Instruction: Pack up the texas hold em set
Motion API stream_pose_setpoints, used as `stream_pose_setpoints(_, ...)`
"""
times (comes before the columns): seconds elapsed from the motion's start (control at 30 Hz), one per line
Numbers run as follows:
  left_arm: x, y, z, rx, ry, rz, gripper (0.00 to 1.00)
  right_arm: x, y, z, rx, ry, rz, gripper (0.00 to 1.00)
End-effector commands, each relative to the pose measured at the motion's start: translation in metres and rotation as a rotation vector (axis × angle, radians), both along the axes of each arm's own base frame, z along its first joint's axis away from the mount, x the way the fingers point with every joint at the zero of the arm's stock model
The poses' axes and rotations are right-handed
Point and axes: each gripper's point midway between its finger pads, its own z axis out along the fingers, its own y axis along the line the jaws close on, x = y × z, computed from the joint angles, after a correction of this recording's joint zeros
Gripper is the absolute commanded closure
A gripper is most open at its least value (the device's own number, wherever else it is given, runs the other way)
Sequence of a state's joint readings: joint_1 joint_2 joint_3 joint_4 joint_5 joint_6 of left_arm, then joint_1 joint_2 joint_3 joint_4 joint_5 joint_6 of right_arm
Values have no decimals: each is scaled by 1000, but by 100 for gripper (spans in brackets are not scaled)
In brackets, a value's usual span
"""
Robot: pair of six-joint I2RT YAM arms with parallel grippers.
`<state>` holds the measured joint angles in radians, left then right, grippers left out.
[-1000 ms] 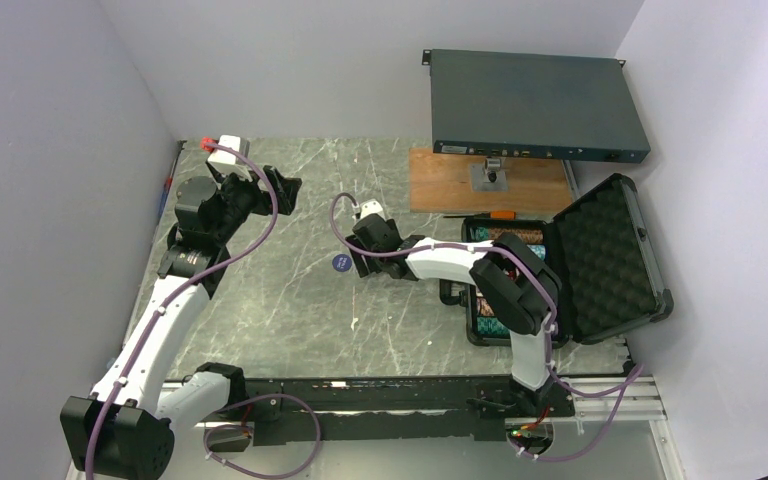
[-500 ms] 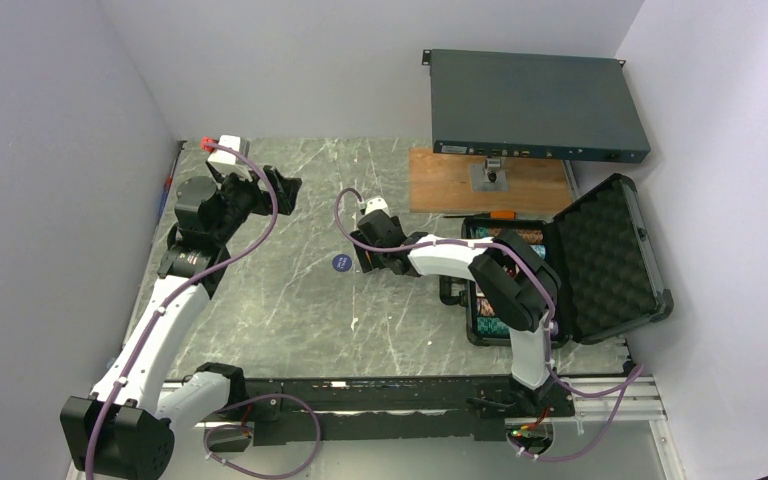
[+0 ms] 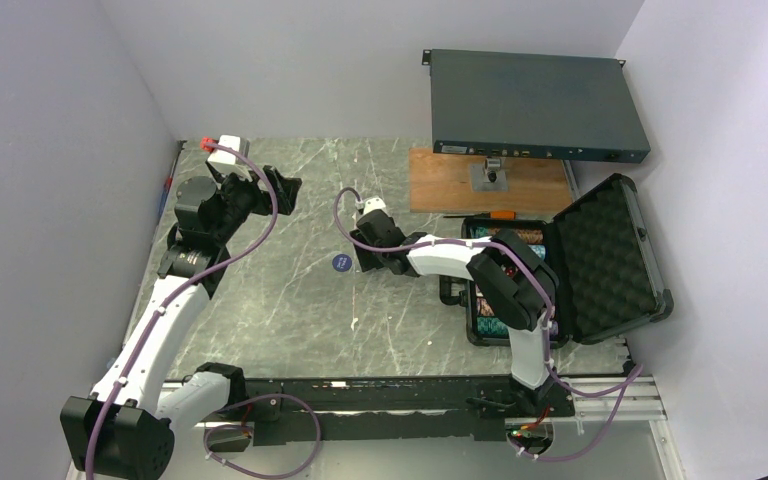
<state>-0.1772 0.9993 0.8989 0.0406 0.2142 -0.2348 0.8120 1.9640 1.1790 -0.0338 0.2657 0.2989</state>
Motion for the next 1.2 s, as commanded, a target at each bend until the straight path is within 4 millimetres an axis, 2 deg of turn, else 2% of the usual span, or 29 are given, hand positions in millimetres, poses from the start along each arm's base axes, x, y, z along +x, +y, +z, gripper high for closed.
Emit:
stream_pose_setpoints(0.0, 0, -3, 32, -37, -78, -17, 1, 0, 7, -6, 41, 26, -1, 40)
stream_pose_setpoints(0.33, 0, -4, 33, -40, -80, -22, 1, -3, -6, -9, 49, 53, -33, 44)
stream_pose_setpoints(0.57, 0, -5, 33, -43, -77, -26, 1, -11, -13, -12, -2, 70, -2, 41)
stream_pose_setpoints(1.0, 1, -6, 31, -44, -70, -29, 1, -18, -20, -17, -98, 63, 37, 41)
stream_pose_setpoints(1.17, 1, -5, 31, -44, -70, -28, 1, -19, -17, -20, -78, 69, 39, 46)
